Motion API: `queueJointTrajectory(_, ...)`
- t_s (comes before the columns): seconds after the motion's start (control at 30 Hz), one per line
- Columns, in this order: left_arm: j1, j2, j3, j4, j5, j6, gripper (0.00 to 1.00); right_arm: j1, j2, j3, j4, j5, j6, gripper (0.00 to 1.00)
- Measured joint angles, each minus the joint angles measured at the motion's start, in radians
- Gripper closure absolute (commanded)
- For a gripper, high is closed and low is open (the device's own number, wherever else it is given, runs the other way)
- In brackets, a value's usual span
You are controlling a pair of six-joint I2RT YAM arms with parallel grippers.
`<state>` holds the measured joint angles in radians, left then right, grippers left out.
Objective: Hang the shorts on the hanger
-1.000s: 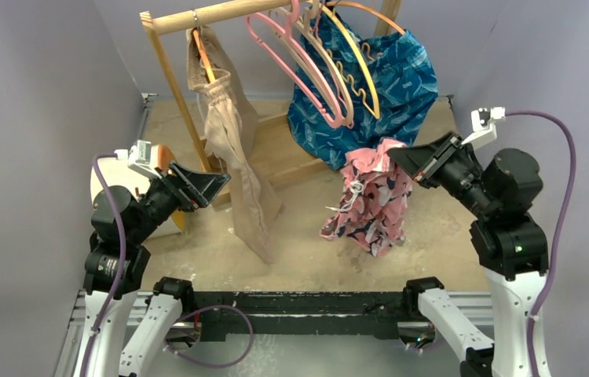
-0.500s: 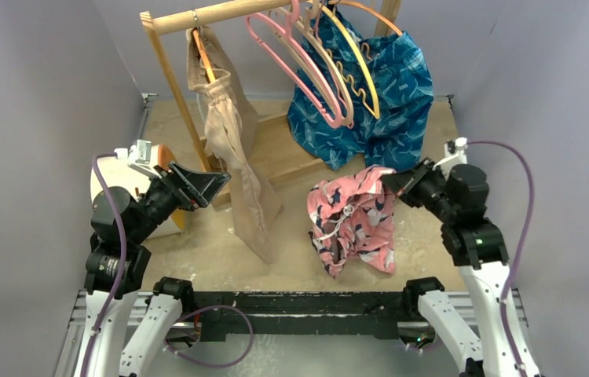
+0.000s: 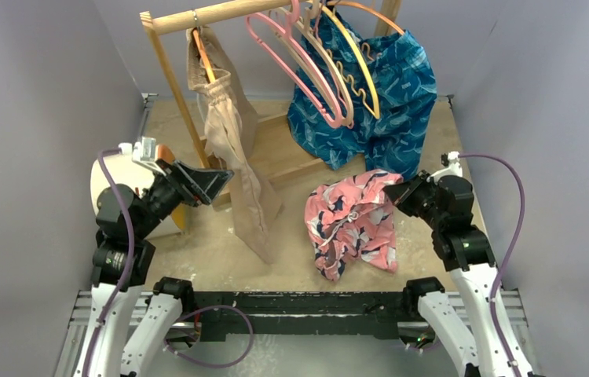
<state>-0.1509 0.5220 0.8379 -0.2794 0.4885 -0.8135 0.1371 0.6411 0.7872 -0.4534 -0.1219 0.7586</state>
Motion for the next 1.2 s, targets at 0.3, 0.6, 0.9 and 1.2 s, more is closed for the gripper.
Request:
queueJointTrajectory(0.3,0.000,0.207,0.261,0.040,0.025,0.049,0.25,0.000,0.009,-0.018,0.035,-0.001,-0.023,1.00)
queueJointTrajectory(0.6,0.000,0.277,0.385,0.151,0.099,-0.011,0.26,0.000,0.021,-0.025,0.051,-0.001,-0.045,1.00)
queueJointTrajectory(0.9,-0.010,0.348,0.456,0.287,0.123,-0.059,0.27,0.000,0.061,-0.026,0.056,-0.001,-0.062,1.00)
queueJointTrajectory(1.2,-0.562,0.502,0.466,0.183,-0.199,0.148,0.33,0.000,0.073,-0.015,0.054,-0.001,-0.068,1.00)
